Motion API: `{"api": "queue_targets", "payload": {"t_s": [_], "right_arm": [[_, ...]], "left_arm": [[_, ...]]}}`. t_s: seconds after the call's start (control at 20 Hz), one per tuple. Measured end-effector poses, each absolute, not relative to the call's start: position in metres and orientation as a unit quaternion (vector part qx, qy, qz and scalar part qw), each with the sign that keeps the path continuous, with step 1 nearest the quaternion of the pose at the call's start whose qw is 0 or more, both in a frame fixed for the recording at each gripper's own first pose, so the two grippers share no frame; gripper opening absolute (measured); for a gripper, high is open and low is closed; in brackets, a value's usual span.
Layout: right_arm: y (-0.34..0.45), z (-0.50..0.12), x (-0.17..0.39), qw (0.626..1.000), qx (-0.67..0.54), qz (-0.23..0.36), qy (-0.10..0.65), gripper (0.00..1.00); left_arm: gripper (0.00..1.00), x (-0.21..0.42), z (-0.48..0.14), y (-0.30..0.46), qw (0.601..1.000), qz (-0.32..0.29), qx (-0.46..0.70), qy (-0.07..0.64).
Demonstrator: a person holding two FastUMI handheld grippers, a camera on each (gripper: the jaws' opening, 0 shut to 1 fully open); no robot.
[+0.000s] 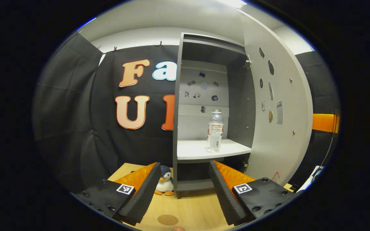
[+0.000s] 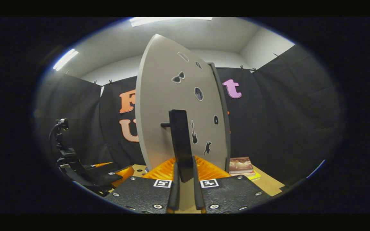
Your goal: Open the cabinet door with the right hand, grasp the bottle in the cabinet with the left hand and place it on the coaster, then close the cabinet door with the right hand.
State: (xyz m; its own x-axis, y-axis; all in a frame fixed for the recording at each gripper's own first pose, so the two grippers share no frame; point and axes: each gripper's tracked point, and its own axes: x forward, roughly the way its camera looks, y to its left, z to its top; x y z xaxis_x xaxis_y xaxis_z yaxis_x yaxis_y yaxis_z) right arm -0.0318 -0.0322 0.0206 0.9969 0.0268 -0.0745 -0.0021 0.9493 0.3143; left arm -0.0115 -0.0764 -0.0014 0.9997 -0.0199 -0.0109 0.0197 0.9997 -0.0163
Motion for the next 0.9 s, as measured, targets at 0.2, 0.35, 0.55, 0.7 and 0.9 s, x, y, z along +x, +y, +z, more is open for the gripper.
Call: {"api": "queue_targets", "payload": {"t_s": [0.2,0.35,0.55,0.7,0.9], "right_arm": [[-0.048,0.017,-0.035,0.989,0.144,-0.010,0.042,0.14],[-0.062,0.016,-0.037,0.989,0.140,-0.030,0.038,0.08],[-0.090,0.010,-0.043,0.987,0.133,-0.080,0.042,0.05],[-0.106,0.006,-0.050,0.986,0.137,-0.085,0.047,0.09],[-0.107,0.007,-0.044,0.988,0.138,-0.060,0.040,0.02]], "left_arm": [[0.94,-0.026,-0.004,-0.090,1.000,0.000,-0.010,0.009],[0.94,-0.034,-0.004,-0.091,1.000,0.014,-0.004,0.007],[0.94,-0.033,-0.005,-0.095,1.000,0.016,0.006,0.011],[0.94,-0.028,0.001,-0.105,1.000,0.003,0.014,0.008],[0.94,-0.022,0.003,-0.119,1.000,-0.008,0.021,0.005]]}}
